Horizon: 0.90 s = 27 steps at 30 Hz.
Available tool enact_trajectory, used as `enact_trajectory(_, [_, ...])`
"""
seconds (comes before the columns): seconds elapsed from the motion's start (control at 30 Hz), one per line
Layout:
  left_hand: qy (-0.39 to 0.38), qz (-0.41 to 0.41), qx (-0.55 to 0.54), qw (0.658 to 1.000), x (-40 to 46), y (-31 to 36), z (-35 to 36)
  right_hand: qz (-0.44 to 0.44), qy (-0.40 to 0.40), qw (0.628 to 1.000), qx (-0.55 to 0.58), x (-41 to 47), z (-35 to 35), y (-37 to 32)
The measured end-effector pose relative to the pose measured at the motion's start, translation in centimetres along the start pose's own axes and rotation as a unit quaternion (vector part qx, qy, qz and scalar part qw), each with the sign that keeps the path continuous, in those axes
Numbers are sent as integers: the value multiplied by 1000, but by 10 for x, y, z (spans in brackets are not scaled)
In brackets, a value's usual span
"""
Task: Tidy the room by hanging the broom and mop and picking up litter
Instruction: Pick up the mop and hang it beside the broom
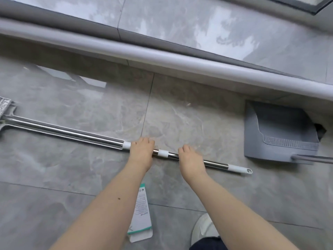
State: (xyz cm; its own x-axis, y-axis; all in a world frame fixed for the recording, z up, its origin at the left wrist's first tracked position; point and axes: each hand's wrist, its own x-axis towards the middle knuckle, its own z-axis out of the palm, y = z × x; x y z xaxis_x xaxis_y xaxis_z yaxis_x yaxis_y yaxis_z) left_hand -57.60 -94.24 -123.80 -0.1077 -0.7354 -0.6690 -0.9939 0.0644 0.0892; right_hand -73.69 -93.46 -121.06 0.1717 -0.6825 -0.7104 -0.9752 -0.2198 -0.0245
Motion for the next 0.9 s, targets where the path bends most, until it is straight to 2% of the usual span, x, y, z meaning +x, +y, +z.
enact_trajectory(0.1, [0, 66, 87, 994, 11, -10, 14, -5, -12, 1000, -16, 13, 14, -5])
enact_trajectory(0.2, [-1, 107, 106, 989, 18, -15, 14, -1, -10, 1000, -10, 18, 17, -9])
enact_trajectory(0.43, [35, 84, 60, 994, 4, -20, -36, 78, 104, 989, 67, -7, -27, -14])
enact_trajectory(0.63, [88, 83, 14, 993, -42, -27, -134, 59, 196, 977, 60, -59, -125, -17])
enact_trajectory(0.9, [164, 123, 6, 979, -122, -38, -264, 37, 306, 951, -31, -142, -266, -31])
